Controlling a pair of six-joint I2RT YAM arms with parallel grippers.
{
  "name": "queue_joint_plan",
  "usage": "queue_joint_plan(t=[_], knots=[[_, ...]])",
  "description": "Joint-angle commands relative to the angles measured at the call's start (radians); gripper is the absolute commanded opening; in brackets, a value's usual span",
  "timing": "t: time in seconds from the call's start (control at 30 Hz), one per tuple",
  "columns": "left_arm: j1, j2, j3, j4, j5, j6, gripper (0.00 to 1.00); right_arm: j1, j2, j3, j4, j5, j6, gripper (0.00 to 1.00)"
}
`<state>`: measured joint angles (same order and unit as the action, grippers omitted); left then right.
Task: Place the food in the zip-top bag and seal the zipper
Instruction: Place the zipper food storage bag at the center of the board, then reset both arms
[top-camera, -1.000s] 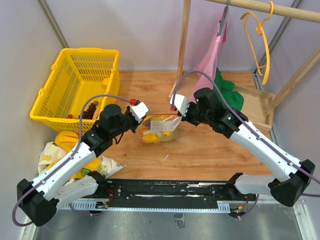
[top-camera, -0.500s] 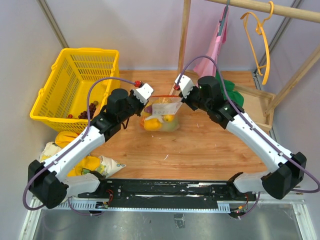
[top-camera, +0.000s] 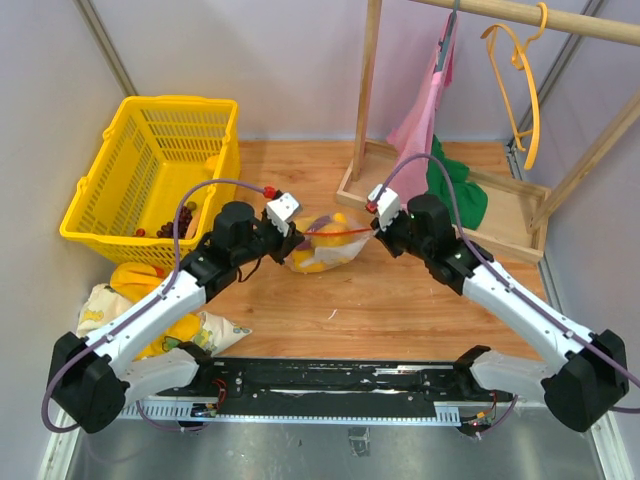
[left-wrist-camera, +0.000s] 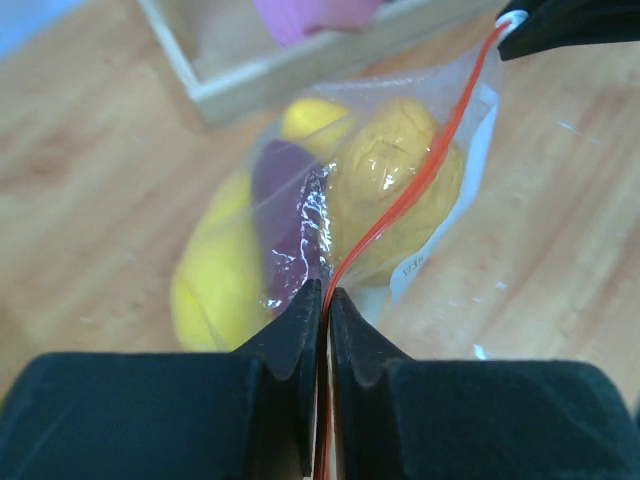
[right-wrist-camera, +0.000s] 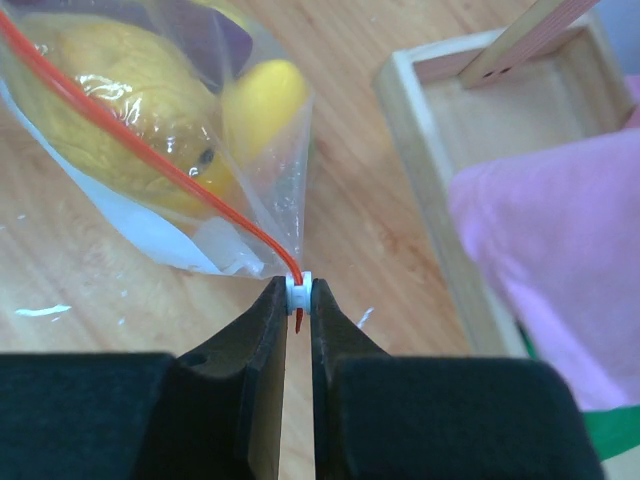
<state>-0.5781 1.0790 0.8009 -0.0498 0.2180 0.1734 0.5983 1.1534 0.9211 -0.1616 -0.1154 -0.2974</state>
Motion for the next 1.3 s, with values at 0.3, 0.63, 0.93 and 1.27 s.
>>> queue_joint_plan(t=[0.3, 0.63, 0.93, 1.27], knots=[[-0.012, -0.294, -0.112, -0.044, 0.157, -0.207, 0.53, -0.019, -0.308, -0.162, 0.026, -0.085, 0.163, 0.39], [-0.011, -0.413, -0.010, -0.081, -0.113, -0.237, 0.95, -0.019, -0.442, -0.093, -0.070, 0.237, 0.186, 0.99], [-0.011, -0.551, -0.047, 0.050, -0.438, -0.236, 0.99, -0.019, -0.620, -0.164, -0.008, 0.744, 0.230, 0.98], [0.008, -0.770, -0.216, 0.188, -0.535, -0.225, 0.99, -0.019, -0.675, -0.183, -0.002, 0.806, 0.301, 0.98]])
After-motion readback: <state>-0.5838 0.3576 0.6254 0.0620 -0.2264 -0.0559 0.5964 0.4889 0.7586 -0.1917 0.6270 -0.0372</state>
